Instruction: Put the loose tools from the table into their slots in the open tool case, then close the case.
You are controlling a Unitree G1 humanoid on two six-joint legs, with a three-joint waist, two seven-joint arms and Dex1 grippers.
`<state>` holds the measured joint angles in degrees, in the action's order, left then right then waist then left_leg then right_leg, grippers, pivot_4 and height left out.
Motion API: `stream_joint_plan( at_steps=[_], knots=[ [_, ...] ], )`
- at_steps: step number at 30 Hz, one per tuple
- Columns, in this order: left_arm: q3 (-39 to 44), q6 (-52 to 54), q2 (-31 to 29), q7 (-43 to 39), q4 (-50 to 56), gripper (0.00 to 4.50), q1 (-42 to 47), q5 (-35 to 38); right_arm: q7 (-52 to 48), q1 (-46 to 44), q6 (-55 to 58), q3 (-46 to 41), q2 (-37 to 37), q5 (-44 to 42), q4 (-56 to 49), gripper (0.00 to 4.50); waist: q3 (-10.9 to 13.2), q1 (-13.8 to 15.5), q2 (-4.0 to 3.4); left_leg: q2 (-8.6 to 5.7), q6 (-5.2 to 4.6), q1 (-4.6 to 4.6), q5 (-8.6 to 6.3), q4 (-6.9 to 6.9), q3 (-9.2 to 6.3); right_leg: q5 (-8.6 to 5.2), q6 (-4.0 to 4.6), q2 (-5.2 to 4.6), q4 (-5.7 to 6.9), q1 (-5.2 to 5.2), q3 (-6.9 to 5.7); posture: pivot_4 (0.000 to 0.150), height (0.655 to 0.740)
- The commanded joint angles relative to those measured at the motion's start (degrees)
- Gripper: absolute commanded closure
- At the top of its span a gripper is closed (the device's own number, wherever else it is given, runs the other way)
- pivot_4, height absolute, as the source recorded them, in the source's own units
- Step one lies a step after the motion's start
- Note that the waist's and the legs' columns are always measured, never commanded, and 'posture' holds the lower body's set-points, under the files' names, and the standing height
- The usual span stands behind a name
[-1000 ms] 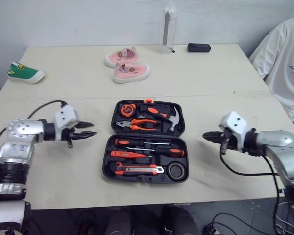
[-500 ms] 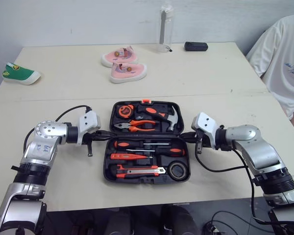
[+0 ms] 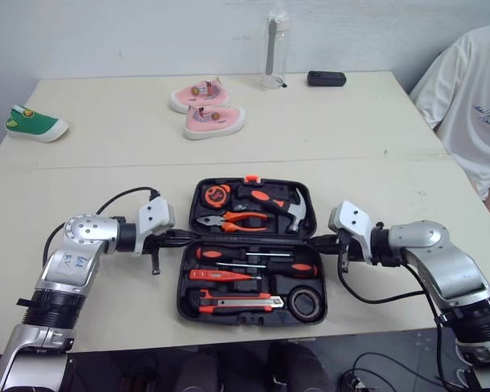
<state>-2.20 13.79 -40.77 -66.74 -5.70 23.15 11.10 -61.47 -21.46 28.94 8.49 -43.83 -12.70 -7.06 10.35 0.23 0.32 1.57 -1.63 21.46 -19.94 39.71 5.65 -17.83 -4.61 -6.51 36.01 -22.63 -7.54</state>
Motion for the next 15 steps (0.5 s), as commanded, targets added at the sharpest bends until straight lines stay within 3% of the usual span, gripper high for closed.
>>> stream_joint_plan(
  at_steps=[1,7,9,12,15],
  knots=[
    [-0.33,2.40,-0.72,0.74,2.19,4.47,-1.20,0.48,1.17,0.40,0.16,-1.41,-1.78,0.78,-2.12,4.50,0.00,0.01,0.00,0.00,0.00,0.00,0.00,0.00,0.00,0.00,0.00,0.00,-0.01,0.00,0.00,0.150,0.7316],
    [7.18,9.80,-5.75,3.46,6.46,4.47,-7.29,3.33,5.22,5.50,6.79,-11.27,-6.99,-0.84,-8.10,4.50,0.00,-0.20,0.00,-0.01,0.00,0.01,0.00,-0.11,0.00,0.00,0.00,-0.03,-0.06,-0.03,0.02,0.150,0.7316],
    [11.23,15.17,-7.24,5.50,6.88,3.96,-7.93,5.53,5.70,7.77,11.09,-15.89,-8.35,-3.22,-11.11,4.50,0.01,-0.20,0.00,0.02,0.00,0.02,0.00,-0.12,-0.01,0.00,0.00,-0.03,-0.07,-0.04,0.02,0.150,0.7316],
    [14.23,28.49,-8.42,8.93,8.81,2.83,-5.01,9.47,9.45,6.28,21.91,-21.40,-6.84,-8.17,-15.90,3.62,0.01,-0.20,0.00,0.05,0.02,-0.04,0.01,-0.12,-0.04,0.00,0.01,-0.02,-0.04,0.00,0.01,0.150,0.7316],
    [13.76,40.32,-6.29,15.22,12.34,1.66,-0.78,11.13,15.40,1.50,31.94,-23.95,-1.91,-12.22,-18.59,2.27,0.01,-0.12,0.00,0.06,0.03,-0.08,0.02,-0.12,-0.11,-0.01,0.01,-0.03,-0.02,0.04,0.02,0.150,0.7316]
  ],
)
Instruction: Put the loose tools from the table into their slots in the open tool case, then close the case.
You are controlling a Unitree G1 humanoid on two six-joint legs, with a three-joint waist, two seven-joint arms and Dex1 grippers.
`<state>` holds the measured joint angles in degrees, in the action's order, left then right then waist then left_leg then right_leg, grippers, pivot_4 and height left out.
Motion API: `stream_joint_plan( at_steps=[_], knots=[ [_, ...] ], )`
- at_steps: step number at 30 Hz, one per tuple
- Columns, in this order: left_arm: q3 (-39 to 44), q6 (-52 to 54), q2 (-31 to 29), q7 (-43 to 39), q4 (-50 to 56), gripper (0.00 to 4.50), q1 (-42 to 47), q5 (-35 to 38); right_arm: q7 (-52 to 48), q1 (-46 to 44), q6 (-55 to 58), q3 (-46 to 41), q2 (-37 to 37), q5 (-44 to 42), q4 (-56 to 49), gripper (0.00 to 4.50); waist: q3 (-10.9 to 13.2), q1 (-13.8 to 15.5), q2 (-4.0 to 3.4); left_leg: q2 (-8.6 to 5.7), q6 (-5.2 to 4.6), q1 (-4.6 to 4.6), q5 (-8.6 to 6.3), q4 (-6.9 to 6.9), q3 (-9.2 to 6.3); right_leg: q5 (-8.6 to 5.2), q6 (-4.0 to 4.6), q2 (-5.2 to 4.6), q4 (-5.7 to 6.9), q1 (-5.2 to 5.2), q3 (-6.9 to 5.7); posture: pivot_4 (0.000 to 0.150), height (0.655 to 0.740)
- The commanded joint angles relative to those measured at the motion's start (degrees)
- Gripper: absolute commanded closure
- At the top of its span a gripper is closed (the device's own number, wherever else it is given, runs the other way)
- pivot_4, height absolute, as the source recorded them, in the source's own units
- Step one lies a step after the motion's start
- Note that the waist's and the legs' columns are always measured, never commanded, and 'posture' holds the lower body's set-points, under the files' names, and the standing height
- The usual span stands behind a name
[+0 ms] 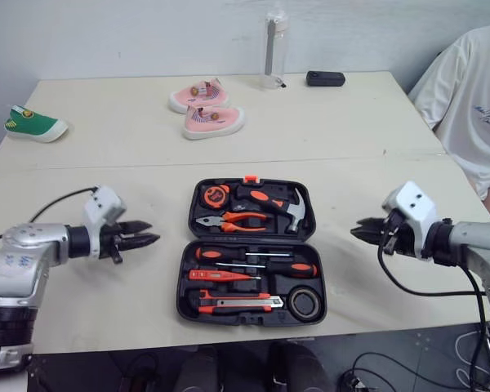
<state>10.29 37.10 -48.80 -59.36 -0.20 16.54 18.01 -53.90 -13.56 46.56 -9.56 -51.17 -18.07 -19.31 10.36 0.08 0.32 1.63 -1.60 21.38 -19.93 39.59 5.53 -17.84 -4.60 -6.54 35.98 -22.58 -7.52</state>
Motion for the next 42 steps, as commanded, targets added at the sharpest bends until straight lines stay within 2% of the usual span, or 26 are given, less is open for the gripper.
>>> stream_joint_plan(
  at_steps=[1,2,4,5,6,10,14,19,20,22,23,27,28,30,31,36,42],
  knots=[
    [1.01,20.60,2.78,9.83,7.63,1.16,7.25,4.65,9.99,-8.09,17.84,-6.40,7.72,-7.98,-6.85,1.75,0.00,0.06,0.00,0.00,0.00,0.00,0.00,0.00,-0.03,0.00,0.00,0.00,-0.01,0.02,0.00,0.150,0.7316],
    [1.12,24.10,4.22,12.07,7.85,0.89,8.93,5.00,11.94,-9.41,20.64,-6.40,9.71,-8.54,-7.20,1.44,0.00,0.06,0.00,-0.03,0.00,0.01,0.00,0.00,-0.04,0.00,0.00,-0.03,-0.01,0.02,0.01,0.150,0.7316],
    [2.17,31.63,8.17,17.16,6.99,0.29,13.08,5.43,16.08,-11.60,24.62,-5.31,13.57,-8.23,-7.30,0.52,0.00,0.05,0.00,-0.05,0.01,0.01,0.00,-0.02,-0.08,0.00,0.00,-0.03,-0.02,0.02,0.04,0.150,0.7316],
    [2.57,33.99,9.38,18.77,6.73,0.29,14.32,5.54,17.53,-12.31,25.90,-4.99,14.73,-8.08,-7.30,0.22,0.00,0.05,0.00,-0.05,0.02,0.02,0.00,-0.04,-0.08,0.00,0.00,-0.03,-0.03,0.02,0.05,0.150,0.7316],
    [2.58,36.04,10.44,20.11,6.60,0.29,15.31,5.53,19.13,-13.40,27.53,-4.66,16.19,-7.93,-6.90,0.10,0.00,0.06,0.00,-0.07,0.03,0.02,0.00,-0.08,-0.08,0.00,0.00,-0.02,-0.03,0.01,0.05,0.150,0.7316],
    [-0.19,38.35,13.16,23.24,6.68,0.29,16.67,4.88,26.05,-17.83,32.20,-3.29,22.08,-5.66,-3.25,0.10,0.00,-0.29,0.00,-0.14,0.07,0.13,0.05,-0.10,0.00,0.00,0.00,0.04,0.00,-0.12,0.09,0.150,0.7316],
    [0.49,39.12,16.98,28.86,4.05,0.29,18.20,3.69,29.92,-20.03,34.69,-1.33,24.13,-4.67,-1.37,0.10,0.00,-0.17,0.00,-0.10,0.22,0.08,0.15,-0.26,0.08,0.00,0.00,0.15,0.01,-0.22,0.19,0.150,0.7316],
    [-1.80,36.93,17.30,30.45,2.55,0.29,18.16,3.18,32.98,-21.70,36.85,0.06,26.02,-4.08,2.32,0.10,-0.01,-0.09,0.00,-0.14,0.22,0.06,0.21,-0.28,0.12,0.00,0.00,0.13,0.04,-0.24,0.24,0.150,0.7316],
    [-2.72,35.48,17.01,30.49,2.31,0.55,17.94,2.65,33.26,-21.54,36.76,0.23,26.20,-4.06,2.94,0.03,-0.01,-0.04,0.00,-0.15,0.22,0.05,0.21,-0.28,0.11,0.00,0.00,0.12,0.05,-0.24,0.24,0.150,0.7316],
    [-3.99,33.19,16.63,30.19,1.99,1.15,17.62,2.28,33.53,-21.13,36.21,0.91,26.17,-4.01,3.57,0.59,-0.01,-0.01,0.00,-0.16,0.23,0.04,0.22,-0.28,0.11,0.00,0.00,0.11,0.06,-0.23,0.24,0.150,0.7316],
    [-4.03,32.85,16.83,30.31,1.85,1.63,17.67,2.51,33.51,-20.90,35.84,1.44,26.04,-3.99,3.67,0.93,-0.02,-0.05,0.00,-0.17,0.23,0.00,0.22,-0.28,0.13,0.00,0.00,0.10,0.08,-0.22,0.27,0.150,0.7316],
    [-3.75,32.43,17.37,30.83,1.51,3.21,17.82,3.38,34.07,-20.56,34.30,3.02,25.90,-3.48,4.27,2.69,-0.06,-0.14,0.01,-0.16,0.25,-0.15,0.23,-0.33,0.16,0.00,0.00,0.10,0.08,-0.12,0.32,0.150,0.7316],
    [-3.65,32.26,17.46,31.01,1.53,3.86,17.69,3.48,34.21,-20.45,33.83,3.36,25.83,-3.34,4.41,3.41,-0.07,-0.14,0.01,-0.15,0.26,-0.19,0.23,-0.33,0.16,0.00,0.00,0.10,0.08,-0.09,0.33,0.150,0.7316],
    [-3.57,31.97,17.52,31.23,1.61,4.25,17.51,3.67,34.47,-20.39,32.96,3.91,25.66,-3.13,4.56,3.88,-0.20,-0.10,0.01,-0.16,0.26,-0.20,0.24,-0.33,0.16,0.00,0.00,0.09,0.09,-0.08,0.33,0.150,0.7316],
    [-3.64,31.32,17.41,31.10,1.86,4.50,17.32,3.72,34.51,-20.33,32.06,4.39,25.30,-3.01,4.31,4.39,-0.21,-0.11,0.01,-0.17,0.26,-0.23,0.24,-0.34,0.14,0.00,0.00,0.09,0.08,-0.05,0.33,0.150,0.7316],
    [-3.33,25.86,17.10,30.38,3.06,4.50,17.00,3.46,34.24,-19.74,25.87,5.93,23.47,-2.06,2.92,4.48,-0.21,-0.11,0.01,-0.17,0.26,-0.23,0.25,-0.36,0.13,0.00,0.00,0.07,0.07,-0.04,0.33,0.150,0.7316],
    [-3.11,11.01,17.35,29.67,2.28,4.50,18.67,1.74,34.84,-19.26,9.06,9.20,20.36,3.61,1.83,4.48,-0.12,-0.17,0.02,-0.19,0.26,0.01,0.25,-0.37,0.16,0.00,0.00,0.06,0.04,-0.28,0.33,0.150,0.7316]
  ],
)
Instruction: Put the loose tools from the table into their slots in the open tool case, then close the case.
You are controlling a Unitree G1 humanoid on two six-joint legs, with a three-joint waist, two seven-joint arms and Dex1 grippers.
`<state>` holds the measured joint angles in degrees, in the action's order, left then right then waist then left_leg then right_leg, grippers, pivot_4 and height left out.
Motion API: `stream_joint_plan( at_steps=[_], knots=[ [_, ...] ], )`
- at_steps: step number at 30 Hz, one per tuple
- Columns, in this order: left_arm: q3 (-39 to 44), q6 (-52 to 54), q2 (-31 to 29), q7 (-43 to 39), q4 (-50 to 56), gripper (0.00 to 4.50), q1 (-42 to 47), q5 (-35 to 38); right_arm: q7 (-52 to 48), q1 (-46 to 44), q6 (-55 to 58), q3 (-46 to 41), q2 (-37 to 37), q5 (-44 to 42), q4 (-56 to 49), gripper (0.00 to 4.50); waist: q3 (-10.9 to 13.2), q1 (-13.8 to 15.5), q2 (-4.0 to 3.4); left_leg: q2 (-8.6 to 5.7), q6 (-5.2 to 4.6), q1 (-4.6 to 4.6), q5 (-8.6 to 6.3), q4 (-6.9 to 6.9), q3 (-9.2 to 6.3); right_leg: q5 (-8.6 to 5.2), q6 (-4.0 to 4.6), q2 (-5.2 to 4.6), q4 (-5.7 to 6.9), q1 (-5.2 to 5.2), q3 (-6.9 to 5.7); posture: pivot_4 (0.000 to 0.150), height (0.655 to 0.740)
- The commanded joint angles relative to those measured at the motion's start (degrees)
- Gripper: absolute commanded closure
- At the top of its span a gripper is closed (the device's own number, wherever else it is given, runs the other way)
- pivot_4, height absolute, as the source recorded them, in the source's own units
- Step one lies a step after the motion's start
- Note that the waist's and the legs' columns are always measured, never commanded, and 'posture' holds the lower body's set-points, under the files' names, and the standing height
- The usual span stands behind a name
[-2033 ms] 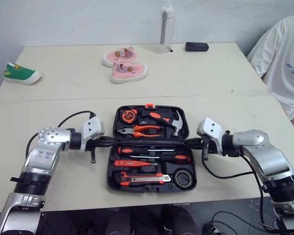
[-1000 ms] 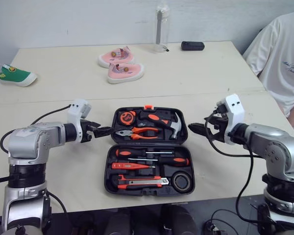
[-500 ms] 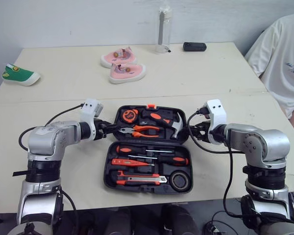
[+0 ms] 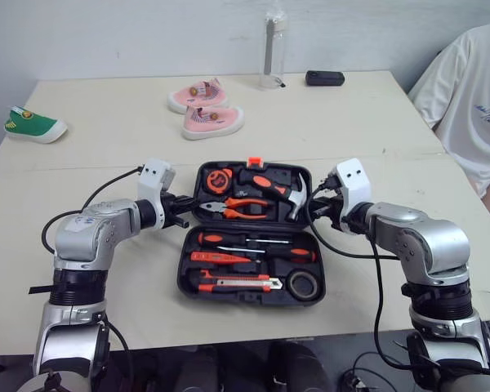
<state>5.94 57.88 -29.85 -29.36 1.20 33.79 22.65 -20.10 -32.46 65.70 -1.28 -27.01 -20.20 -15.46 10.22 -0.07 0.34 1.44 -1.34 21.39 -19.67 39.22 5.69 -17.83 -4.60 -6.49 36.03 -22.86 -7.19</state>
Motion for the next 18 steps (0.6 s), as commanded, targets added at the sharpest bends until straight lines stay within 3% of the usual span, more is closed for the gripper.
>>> stream_joint_plan(
  at_steps=[1,5,12,18],
  knots=[
    [0.30,-13.80,-2.19,-1.29,0.67,4.50,1.21,-4.00,0.64,-0.40,-14.99,2.93,-5.44,8.39,-1.63,4.48,0.04,-0.01,-0.01,0.00,0.00,0.05,0.00,-0.02,0.05,0.00,0.00,0.00,0.01,-0.09,0.01,0.150,0.7316],
    [-2.41,-30.83,-3.32,-2.26,-2.27,4.50,0.31,-9.76,2.21,-0.63,-27.65,5.45,-7.17,14.34,2.33,4.48,0.05,0.00,0.01,-0.06,-0.02,0.52,0.05,-0.04,0.29,0.01,-0.01,0.05,0.13,-0.77,0.15,0.150,0.7316],
    [-5.01,-57.46,-1.99,1.68,-13.05,4.50,2.23,-18.75,7.73,-0.08,-55.43,10.74,-10.88,30.00,12.81,4.48,0.10,-0.07,0.05,-0.03,-0.06,0.80,0.09,-0.03,0.38,0.02,-0.03,0.11,0.15,-1.05,-0.24,0.150,0.7316],
    [-5.05,-75.42,-3.72,8.08,-15.15,4.50,-3.70,-27.80,12.56,7.02,-66.81,9.84,-10.62,35.07,14.53,4.48,0.11,-0.01,0.05,-0.03,-0.11,0.88,0.10,-0.03,0.39,0.02,-0.04,0.02,0.12,-1.07,-0.40,0.150,0.7316]
  ],
)
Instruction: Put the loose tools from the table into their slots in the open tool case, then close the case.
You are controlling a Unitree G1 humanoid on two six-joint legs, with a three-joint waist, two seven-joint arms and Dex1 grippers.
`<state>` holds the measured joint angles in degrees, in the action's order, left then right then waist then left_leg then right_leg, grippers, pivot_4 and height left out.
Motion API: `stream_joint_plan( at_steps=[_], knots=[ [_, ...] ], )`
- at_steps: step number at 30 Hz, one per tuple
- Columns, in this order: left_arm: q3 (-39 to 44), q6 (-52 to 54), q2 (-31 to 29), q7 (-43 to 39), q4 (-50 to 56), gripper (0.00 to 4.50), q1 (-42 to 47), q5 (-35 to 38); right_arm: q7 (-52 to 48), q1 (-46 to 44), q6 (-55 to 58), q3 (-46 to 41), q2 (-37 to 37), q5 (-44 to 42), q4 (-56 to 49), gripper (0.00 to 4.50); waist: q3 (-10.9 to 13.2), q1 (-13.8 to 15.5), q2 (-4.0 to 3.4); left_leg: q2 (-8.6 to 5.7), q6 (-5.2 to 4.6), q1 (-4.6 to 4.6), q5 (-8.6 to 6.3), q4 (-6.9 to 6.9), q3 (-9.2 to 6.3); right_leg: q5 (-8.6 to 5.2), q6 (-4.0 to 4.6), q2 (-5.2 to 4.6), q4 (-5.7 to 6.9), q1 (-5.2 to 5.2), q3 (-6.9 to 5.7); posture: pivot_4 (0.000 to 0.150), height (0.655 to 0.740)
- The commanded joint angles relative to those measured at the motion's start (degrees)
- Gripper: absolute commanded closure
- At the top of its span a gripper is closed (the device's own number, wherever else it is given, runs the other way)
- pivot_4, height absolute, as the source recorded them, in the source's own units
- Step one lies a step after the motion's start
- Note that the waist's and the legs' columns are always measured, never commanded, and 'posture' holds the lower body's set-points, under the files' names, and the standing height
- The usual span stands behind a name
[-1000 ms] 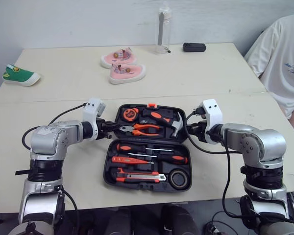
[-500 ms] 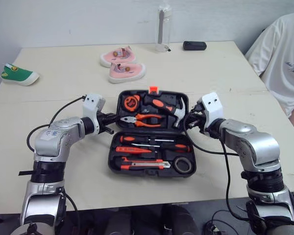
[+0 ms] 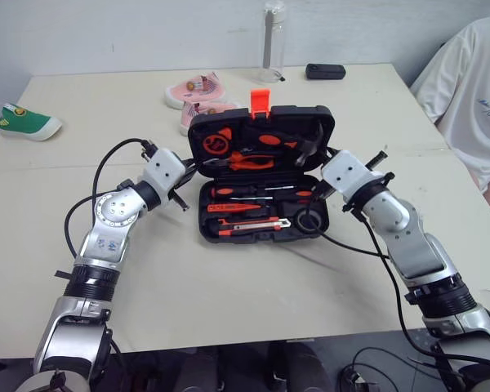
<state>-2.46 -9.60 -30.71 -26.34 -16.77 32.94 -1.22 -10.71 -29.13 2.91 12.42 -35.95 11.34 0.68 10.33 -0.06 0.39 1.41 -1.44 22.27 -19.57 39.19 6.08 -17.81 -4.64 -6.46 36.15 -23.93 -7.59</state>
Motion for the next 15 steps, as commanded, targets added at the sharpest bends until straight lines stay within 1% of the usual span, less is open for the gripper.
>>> stream_joint_plan(
  at_steps=[1,2,3,4,5,7,8,9,10,11,12,13,14,15],
  knots=[
    [4.14,-9.30,-3.19,6.51,3.28,4.50,-4.37,-4.99,3.72,5.29,-5.00,-4.61,-1.63,3.76,-2.24,4.48,0.00,-0.02,0.00,0.02,0.00,0.00,0.00,0.00,0.00,0.00,0.00,-0.01,-0.02,0.00,-0.01,0.150,0.7316],
    [5.76,-8.95,-3.68,7.02,5.04,4.50,-7.04,-4.56,3.48,7.97,-5.64,-5.90,-1.80,3.05,-3.76,4.48,0.00,-0.03,0.00,0.04,0.00,0.00,0.00,-0.03,0.00,0.00,0.00,-0.02,-0.06,0.00,-0.01,0.150,0.7316],
    [7.35,-6.92,-4.00,5.64,7.32,4.10,-9.48,-1.86,2.30,10.56,-6.26,-6.98,-2.32,1.89,-5.37,4.05,0.00,-0.20,0.00,0.05,-0.01,0.01,0.00,-0.05,0.00,0.00,0.00,-0.03,-0.08,0.00,-0.01,0.150,0.7316],
    [9.25,-2.97,-4.41,3.60,10.75,3.59,-12.22,2.17,-0.09,13.73,-6.64,-8.61,-2.89,-0.92,-7.58,3.49,0.00,-0.20,0.00,0.08,-0.01,-0.02,-0.01,-0.06,0.07,0.00,0.00,-0.02,-0.09,0.01,0.00,0.150,0.7316],
    [10.52,0.00,-4.60,2.25,13.47,3.48,-14.23,4.90,-1.87,16.05,-6.97,-9.90,-3.25,-2.87,-9.17,3.37,0.00,-0.20,0.00,0.09,-0.01,-0.02,-0.01,-0.06,0.07,0.00,0.00,-0.02,-0.09,0.01,0.00,0.150,0.7316],
    [16.08,17.39,-7.68,-3.91,22.53,2.64,-20.77,18.64,-10.88,23.08,-4.01,-15.23,-5.51,-13.87,-16.47,2.45,0.00,-0.18,0.00,0.13,-0.02,-0.05,-0.01,-0.04,0.03,0.00,0.00,-0.04,-0.06,0.04,0.09,0.150,0.7316],
    [20.12,25.83,-10.67,-7.48,26.49,2.23,-24.66,26.19,-16.57,27.49,-2.28,-19.02,-7.63,-20.96,-21.29,2.03,0.01,-0.17,-0.01,0.21,-0.02,-0.09,-0.01,-0.03,-0.07,0.00,0.00,-0.03,-0.15,0.17,0.26,0.150,0.7316],
    [23.70,33.00,-13.56,-10.61,29.46,1.76,-27.94,32.47,-21.36,31.25,-0.45,-22.37,-9.77,-26.64,-25.24,1.47,0.02,-0.15,-0.03,0.26,-0.02,-0.15,-0.01,-0.03,-0.15,-0.01,0.01,0.00,-0.15,0.25,0.25,0.150,0.7316],
    [28.02,38.08,-16.72,-14.60,31.53,1.21,-31.67,37.72,-26.28,35.52,2.39,-26.76,-12.28,-32.28,-28.78,0.87,0.03,-0.14,-0.04,0.28,-0.02,-0.17,-0.01,-0.03,-0.21,-0.01,0.01,0.00,-0.16,0.28,0.23,0.150,0.7316],
    [31.88,42.39,-19.86,-18.80,32.50,0.77,-35.16,41.52,-30.90,39.45,5.74,-31.36,-14.65,-37.82,-31.52,0.38,0.05,-0.05,-0.07,0.30,-0.01,-0.30,-0.01,-0.05,-0.31,-0.01,0.02,0.00,-0.19,0.46,0.22,0.150,0.7316],
    [35.36,45.46,-22.88,-23.13,32.24,0.26,-38.07,43.81,-35.85,43.18,9.52,-36.52,-17.04,-43.01,-33.48,0.00,0.06,-0.04,-0.09,0.29,-0.02,-0.39,-0.02,-0.04,-0.38,-0.02,0.03,-0.01,-0.20,0.60,0.19,0.150,0.7316],
    [37.56,46.51,-25.51,-26.44,31.42,0.08,-39.98,44.26,-39.70,45.80,13.09,-41.28,-18.99,-47.75,-34.50,0.00,0.12,0.06,-0.14,0.27,-0.03,-0.51,-0.03,-0.04,-0.43,-0.02,0.03,-0.03,-0.22,0.76,0.19,0.150,0.7316],
    [38.44,46.90,-28.07,-29.20,29.99,0.08,-40.64,43.97,-42.76,47.50,17.73,-45.66,-21.03,-52.92,-34.51,0.00,0.15,0.34,-0.17,0.27,-0.05,-1.01,-0.10,-0.12,-0.53,-0.03,0.05,-0.03,-0.45,1.36,0.15,0.150,0.7316],
    [38.66,46.64,-29.90,-31.09,28.86,0.08,-40.66,43.40,-44.96,48.49,20.99,-48.87,-22.44,-56.47,-34.34,0.00,0.15,0.75,-0.19,0.26,-0.07,-1.34,-0.31,-0.11,-0.66,-0.10,0.17,-0.04,-0.69,1.68,0.10,0.150,0.7316]
  ],
)
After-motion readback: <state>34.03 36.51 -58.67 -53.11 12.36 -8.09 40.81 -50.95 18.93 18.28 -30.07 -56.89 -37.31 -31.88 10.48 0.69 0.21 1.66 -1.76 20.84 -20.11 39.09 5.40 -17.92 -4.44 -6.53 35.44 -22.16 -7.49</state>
